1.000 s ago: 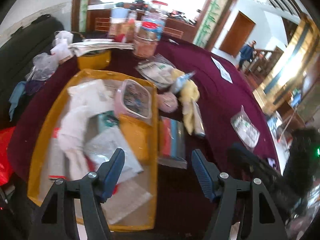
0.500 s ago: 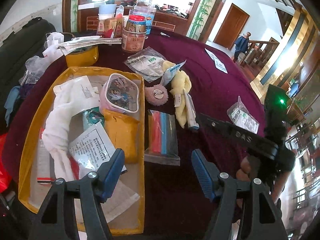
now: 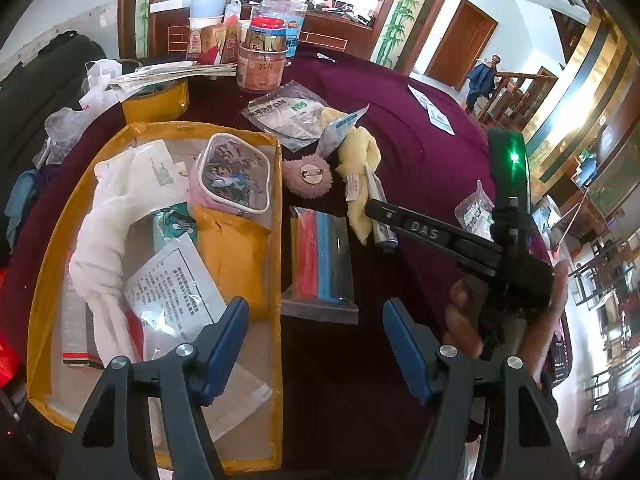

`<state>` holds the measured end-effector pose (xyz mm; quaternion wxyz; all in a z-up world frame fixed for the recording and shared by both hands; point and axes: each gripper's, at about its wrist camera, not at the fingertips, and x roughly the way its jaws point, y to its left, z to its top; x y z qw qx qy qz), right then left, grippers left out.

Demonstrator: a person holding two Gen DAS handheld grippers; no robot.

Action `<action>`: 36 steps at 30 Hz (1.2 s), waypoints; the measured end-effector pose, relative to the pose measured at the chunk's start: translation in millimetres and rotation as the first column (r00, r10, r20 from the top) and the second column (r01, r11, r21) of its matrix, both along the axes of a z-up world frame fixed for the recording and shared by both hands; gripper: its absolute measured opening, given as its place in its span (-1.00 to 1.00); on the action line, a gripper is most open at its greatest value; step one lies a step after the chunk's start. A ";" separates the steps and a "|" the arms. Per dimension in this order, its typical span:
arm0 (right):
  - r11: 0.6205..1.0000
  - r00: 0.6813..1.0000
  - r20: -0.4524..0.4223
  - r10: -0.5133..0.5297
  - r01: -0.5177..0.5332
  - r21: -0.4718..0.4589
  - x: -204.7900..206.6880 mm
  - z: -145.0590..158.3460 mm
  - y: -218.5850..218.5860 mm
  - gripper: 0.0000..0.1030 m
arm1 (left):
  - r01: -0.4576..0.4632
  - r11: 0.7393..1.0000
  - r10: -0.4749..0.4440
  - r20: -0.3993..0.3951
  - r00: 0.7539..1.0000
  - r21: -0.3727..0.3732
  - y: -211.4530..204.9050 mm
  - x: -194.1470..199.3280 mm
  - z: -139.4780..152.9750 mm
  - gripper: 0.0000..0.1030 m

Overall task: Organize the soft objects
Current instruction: 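Grasp the white tube with the right tool while the left tool grasps the clear strip bag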

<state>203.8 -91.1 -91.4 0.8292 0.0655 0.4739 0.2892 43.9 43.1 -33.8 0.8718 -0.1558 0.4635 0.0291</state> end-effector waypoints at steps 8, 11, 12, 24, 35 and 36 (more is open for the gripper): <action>0.999 1.000 -0.002 -0.015 0.015 0.052 -3.3 4.8 -19.8 -0.47 | 0.032 0.999 -0.032 -0.030 0.999 0.020 -18.0 9.7 -4.5 0.41; 0.996 0.998 0.058 -0.036 0.031 0.084 -15.4 19.3 -46.6 -0.47 | 0.071 0.997 -0.069 -0.053 0.996 0.038 -29.8 19.4 -7.5 0.41; 0.995 0.997 0.071 -0.044 0.038 0.089 -17.3 21.7 -55.3 -0.47 | 0.082 0.996 -0.079 -0.061 0.995 0.041 -33.6 24.0 -9.2 0.41; 0.987 0.994 0.017 -0.109 0.106 0.120 -8.1 5.6 -85.1 -0.47 | 0.131 0.972 -0.088 -0.216 0.972 0.195 -52.4 99.0 -43.6 0.41; 0.989 0.994 0.017 -0.111 0.109 0.102 -9.2 3.9 -82.6 -0.47 | 0.092 0.970 -0.037 -0.238 0.970 0.227 -41.9 98.2 -49.6 -0.14; 0.989 0.994 0.017 -0.111 0.108 0.103 -9.1 3.9 -82.5 -0.47 | 0.092 0.976 -0.045 -0.232 0.972 0.199 -40.7 95.1 -48.1 -0.17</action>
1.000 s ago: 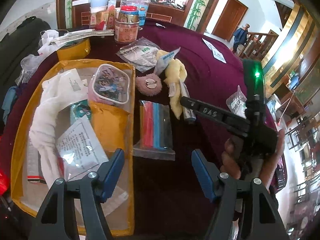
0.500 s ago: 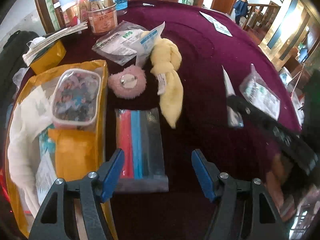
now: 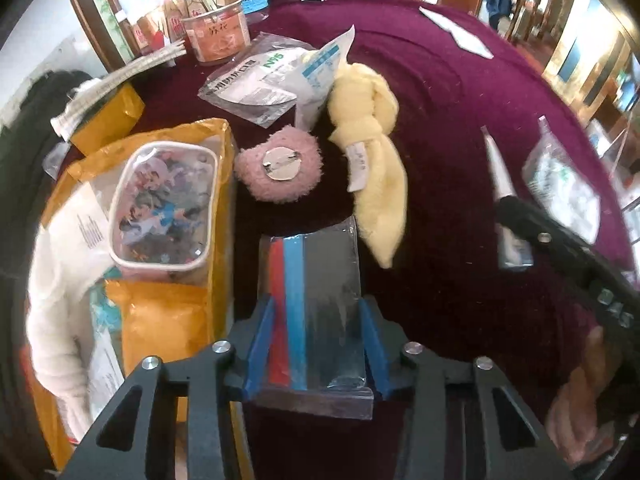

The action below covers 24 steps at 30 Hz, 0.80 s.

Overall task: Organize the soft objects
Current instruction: 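Grasp the white tube with the right tool while the left tool grasps the clear strip bag, then carry the strip bag with the left tool while the right tool carries the tube into the tray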

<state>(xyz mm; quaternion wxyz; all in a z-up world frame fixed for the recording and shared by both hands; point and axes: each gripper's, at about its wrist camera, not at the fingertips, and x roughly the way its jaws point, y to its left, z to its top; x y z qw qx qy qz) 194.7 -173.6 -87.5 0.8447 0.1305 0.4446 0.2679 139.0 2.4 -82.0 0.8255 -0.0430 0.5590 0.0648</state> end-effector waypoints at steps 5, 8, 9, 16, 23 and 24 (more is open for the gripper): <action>1.000 1.000 0.000 0.001 -0.001 -0.002 -0.6 -0.1 0.4 -0.47 | 0.024 0.995 -0.022 0.020 1.000 -0.102 -6.4 -14.9 5.6 -0.16; 1.000 1.000 -0.004 0.008 -0.008 -0.006 -0.2 -0.8 1.5 -0.46 | 0.030 0.996 -0.029 0.008 1.000 -0.087 -10.2 -14.9 1.1 0.08; 1.000 1.000 -0.003 0.010 -0.010 -0.008 -0.2 -0.7 2.1 -0.46 | 0.027 0.996 -0.027 -0.002 1.000 -0.087 -9.6 -13.5 -3.0 0.11; 1.000 1.000 0.000 0.015 -0.015 -0.016 -1.4 -0.4 3.5 -0.46 | 0.009 0.997 -0.006 0.036 0.999 -0.081 -11.8 -20.5 -5.7 -0.05; 0.999 0.999 0.024 0.034 -0.034 -0.010 -5.6 3.1 4.9 -0.46 | -0.015 0.983 0.035 0.108 0.994 -0.184 -4.2 -42.8 23.9 -0.15; 0.999 0.999 0.034 0.043 -0.043 -0.013 -7.3 4.4 6.4 -0.46 | -0.017 0.980 0.043 0.124 0.991 -0.200 -1.9 -48.7 31.2 -0.15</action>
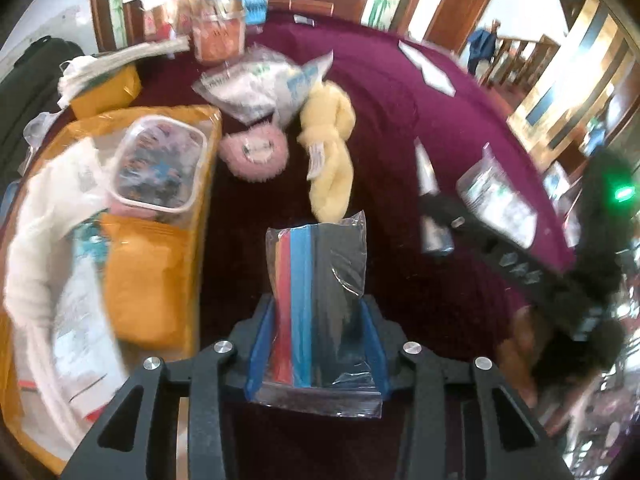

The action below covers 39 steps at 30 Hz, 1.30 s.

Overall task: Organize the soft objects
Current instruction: 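Carry the strip bag with the left tool while the right tool carries the tube into the tray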

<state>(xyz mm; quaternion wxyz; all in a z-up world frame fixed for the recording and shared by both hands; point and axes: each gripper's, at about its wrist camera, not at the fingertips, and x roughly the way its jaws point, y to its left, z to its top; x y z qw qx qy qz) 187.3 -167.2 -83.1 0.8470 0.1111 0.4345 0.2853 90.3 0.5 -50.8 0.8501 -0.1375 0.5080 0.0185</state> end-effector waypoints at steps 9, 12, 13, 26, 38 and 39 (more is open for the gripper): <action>1.000 0.994 0.103 0.030 -0.030 -0.007 -16.0 13.7 5.7 -0.46 | -0.062 0.990 0.069 0.056 0.996 -0.123 60.0 -52.0 45.7 -0.16; 1.000 0.986 0.169 0.015 -0.016 0.002 -29.1 24.5 5.0 -0.46 | -0.120 0.983 0.131 0.080 0.988 -0.136 91.2 -63.6 57.1 -0.16; 1.000 0.986 0.165 0.011 -0.013 0.009 -31.7 26.6 5.8 -0.46 | -0.149 0.980 0.162 0.096 0.982 -0.132 103.9 -68.0 62.0 -0.16; 0.926 0.922 0.182 0.343 -0.364 0.101 -99.5 90.6 135.2 -0.46 | -0.338 0.938 0.345 0.101 0.933 -0.081 218.8 -65.5 52.5 -0.16; 0.904 0.903 0.086 0.422 -0.426 0.035 -81.6 57.7 217.8 -0.46 | -0.303 0.953 0.303 0.018 0.953 -0.021 232.6 -35.3 20.1 -0.15; 0.904 0.902 0.084 0.423 -0.427 0.031 -83.3 56.5 219.3 -0.46 | -0.302 0.953 0.302 0.010 0.953 -0.009 233.2 -32.7 17.4 -0.15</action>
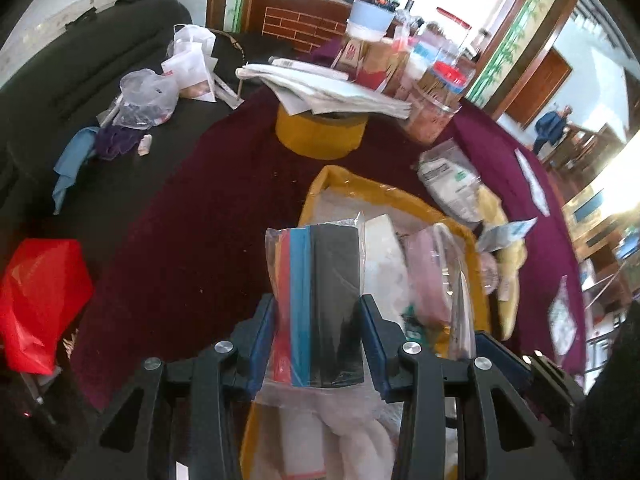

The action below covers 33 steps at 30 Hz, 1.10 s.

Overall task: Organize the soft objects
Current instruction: 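Carry the strip bag with the left tool while the right tool carries the tube into the tray, then open both tools and withdraw them from the tray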

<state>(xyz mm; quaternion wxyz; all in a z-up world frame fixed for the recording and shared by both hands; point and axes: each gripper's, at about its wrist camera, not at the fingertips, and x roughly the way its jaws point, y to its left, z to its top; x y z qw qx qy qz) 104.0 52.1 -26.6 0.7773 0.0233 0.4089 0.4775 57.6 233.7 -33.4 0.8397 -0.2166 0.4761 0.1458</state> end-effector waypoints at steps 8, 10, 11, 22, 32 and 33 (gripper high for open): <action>0.997 1.000 0.027 -0.010 0.012 -0.071 -5.7 -21.2 12.5 -0.46 | 0.030 0.996 -0.030 -0.006 1.000 0.085 -8.7 8.1 -5.4 -0.08; 0.996 0.999 0.036 -0.019 0.022 -0.081 -5.9 -23.5 13.1 -0.46 | 0.032 0.996 -0.033 0.009 0.999 0.089 -9.8 8.5 -5.7 -0.05; 0.996 0.999 0.037 -0.020 0.023 -0.085 -6.1 -24.5 13.0 -0.46 | 0.030 0.996 -0.031 0.012 0.999 0.090 -9.9 8.9 -5.8 -0.04; 0.997 1.000 0.019 -0.021 0.022 -0.068 -5.2 -24.2 6.7 -0.21 | 0.031 0.998 -0.033 0.028 0.999 0.058 -12.7 5.5 -11.5 0.35; 0.998 0.999 0.046 0.011 -0.014 0.063 -24.0 -2.6 -51.0 0.23 | -0.016 0.994 0.002 0.127 0.992 0.107 -47.9 -38.6 10.6 0.67; 0.998 0.998 0.055 0.004 -0.008 0.065 -25.8 -0.4 -59.1 0.29 | -0.028 0.992 0.010 0.140 0.990 0.126 -55.3 -43.7 15.1 0.67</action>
